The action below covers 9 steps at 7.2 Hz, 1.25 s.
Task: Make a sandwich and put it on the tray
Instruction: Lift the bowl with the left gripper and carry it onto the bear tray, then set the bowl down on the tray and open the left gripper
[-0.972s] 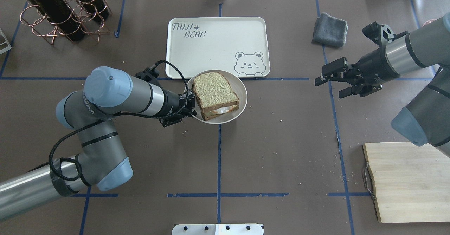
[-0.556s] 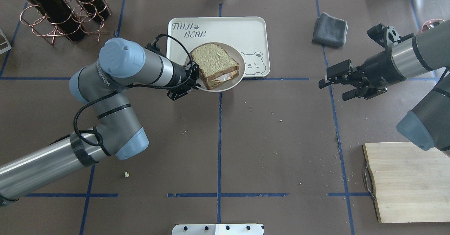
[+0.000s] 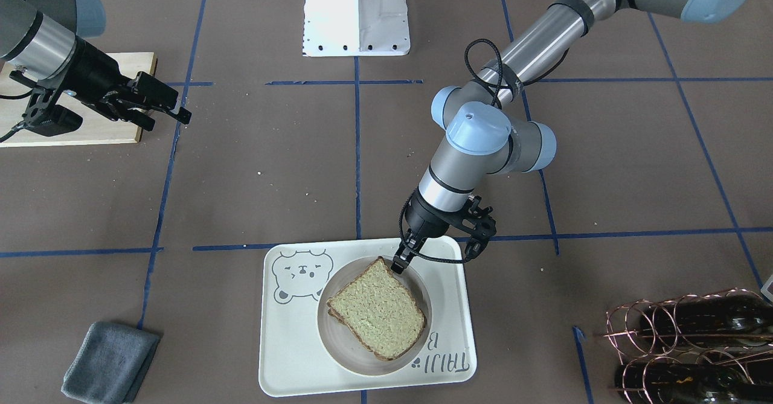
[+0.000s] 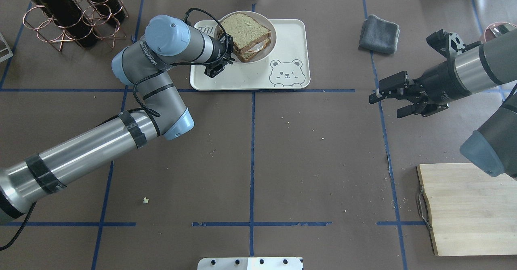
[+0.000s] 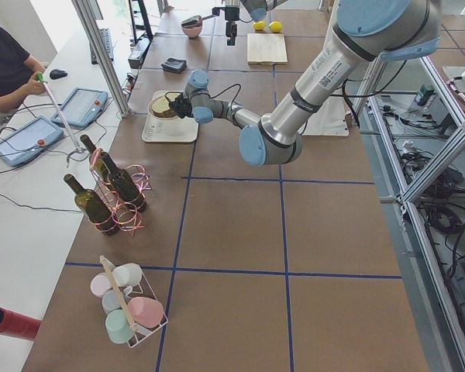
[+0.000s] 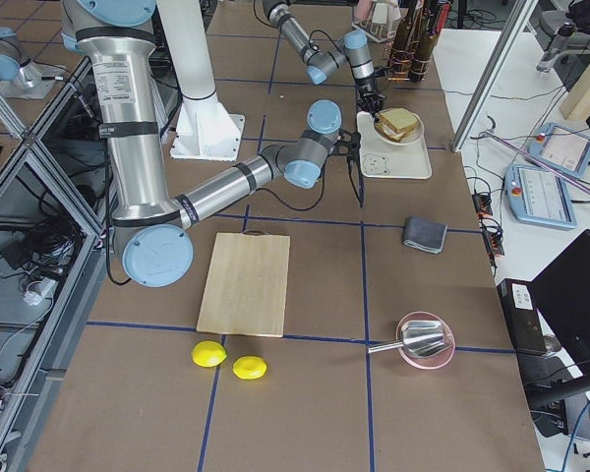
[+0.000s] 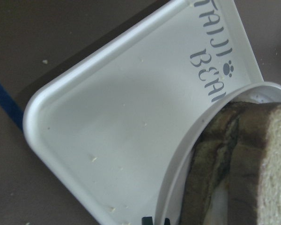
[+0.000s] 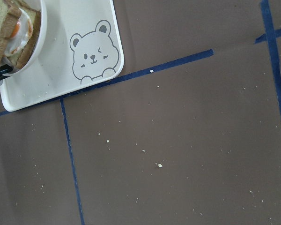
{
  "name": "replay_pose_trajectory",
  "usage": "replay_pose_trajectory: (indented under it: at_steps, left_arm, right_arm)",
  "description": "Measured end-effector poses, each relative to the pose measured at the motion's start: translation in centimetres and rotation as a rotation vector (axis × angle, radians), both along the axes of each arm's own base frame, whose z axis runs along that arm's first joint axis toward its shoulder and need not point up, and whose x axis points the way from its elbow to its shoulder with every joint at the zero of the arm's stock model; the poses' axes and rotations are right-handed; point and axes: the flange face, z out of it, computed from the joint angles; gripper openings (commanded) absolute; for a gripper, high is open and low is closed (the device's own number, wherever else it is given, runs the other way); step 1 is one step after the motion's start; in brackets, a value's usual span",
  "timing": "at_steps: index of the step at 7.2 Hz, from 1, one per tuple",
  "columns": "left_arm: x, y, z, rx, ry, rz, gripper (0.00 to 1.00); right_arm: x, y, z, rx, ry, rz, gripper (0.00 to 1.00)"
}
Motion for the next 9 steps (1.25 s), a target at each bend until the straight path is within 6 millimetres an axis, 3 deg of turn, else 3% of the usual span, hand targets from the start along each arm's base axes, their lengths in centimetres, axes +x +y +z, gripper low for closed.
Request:
replay_pose_trajectory:
  at_steps: [2, 4, 5, 7, 8, 9]
  left_arm:
    - [1.7, 1.0, -0.3, 0.007, 0.007, 0.021, 0.0]
    - [2.9, 2.1, -0.2, 0.008, 0.005, 0.041, 0.06]
    - [3.5, 2.5, 0.1, 0.007, 0.001, 0.05, 0.14]
    - [4.1, 3.2, 0.3, 0.02, -0.007, 0.068, 0.38]
    - [4.2, 3.3, 0.3, 0.039, -0.017, 0.078, 0.45]
    - [4.0, 3.4, 0.4, 0.062, -0.026, 0.087, 0.45]
  right_arm:
    - [0.1, 0.1, 0.0, -0.002, 0.0, 0.001, 1.0]
    - [0.1, 0.2, 0.2, -0.004, 0.001, 0.0, 1.0]
    - [0.1, 0.2, 0.2, -0.005, 0.002, 0.001, 1.0]
    - [0.1, 0.2, 0.3, -0.006, 0.002, 0.0, 1.0]
    - [0.1, 0.2, 0.3, -0.006, 0.001, -0.001, 1.0]
    - [0.1, 0.2, 0.2, -0.006, 0.001, -0.001, 1.0]
